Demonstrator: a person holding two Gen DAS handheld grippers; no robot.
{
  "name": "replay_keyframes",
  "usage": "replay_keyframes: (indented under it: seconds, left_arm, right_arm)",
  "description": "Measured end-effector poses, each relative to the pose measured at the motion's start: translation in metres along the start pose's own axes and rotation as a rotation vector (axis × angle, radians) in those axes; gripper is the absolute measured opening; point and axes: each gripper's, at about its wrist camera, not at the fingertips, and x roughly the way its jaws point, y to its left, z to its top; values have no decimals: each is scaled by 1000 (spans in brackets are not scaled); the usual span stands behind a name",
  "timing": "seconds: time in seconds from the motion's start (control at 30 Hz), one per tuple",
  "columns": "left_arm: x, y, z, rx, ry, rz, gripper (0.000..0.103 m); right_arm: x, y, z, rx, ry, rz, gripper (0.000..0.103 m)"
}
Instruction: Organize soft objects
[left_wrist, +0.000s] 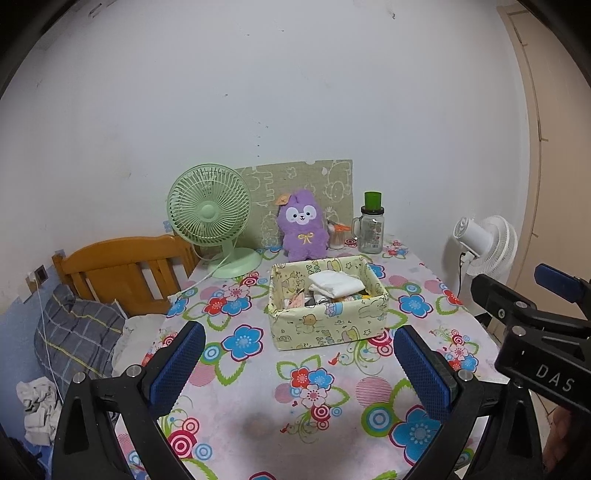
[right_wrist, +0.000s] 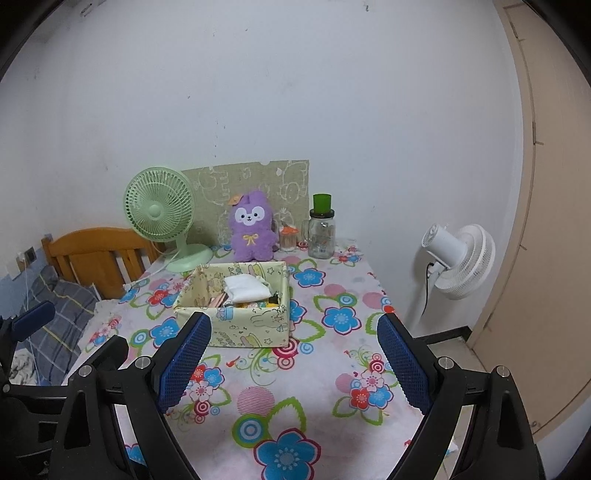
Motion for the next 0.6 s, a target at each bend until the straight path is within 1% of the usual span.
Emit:
replay_keyframes:
  seconds: [0.1, 0.2, 0.43, 0.6]
  left_arm:
    - [-1, 1, 1, -5, -2, -2, 103]
    - [-1, 4, 0, -5, 2, 2, 103]
    - [-1, 6, 0, -25, 9, 0, 103]
    - [-1, 10, 0, -42, 13, 4, 103]
  right_arm:
    - [0, -1, 0, -3, 1, -18, 93]
    - [-1, -3, -1, 11, 5, -11, 93]
    - [1, -5, -4, 10, 20, -31, 93]
    - [-1, -2, -4, 11, 20, -3, 93]
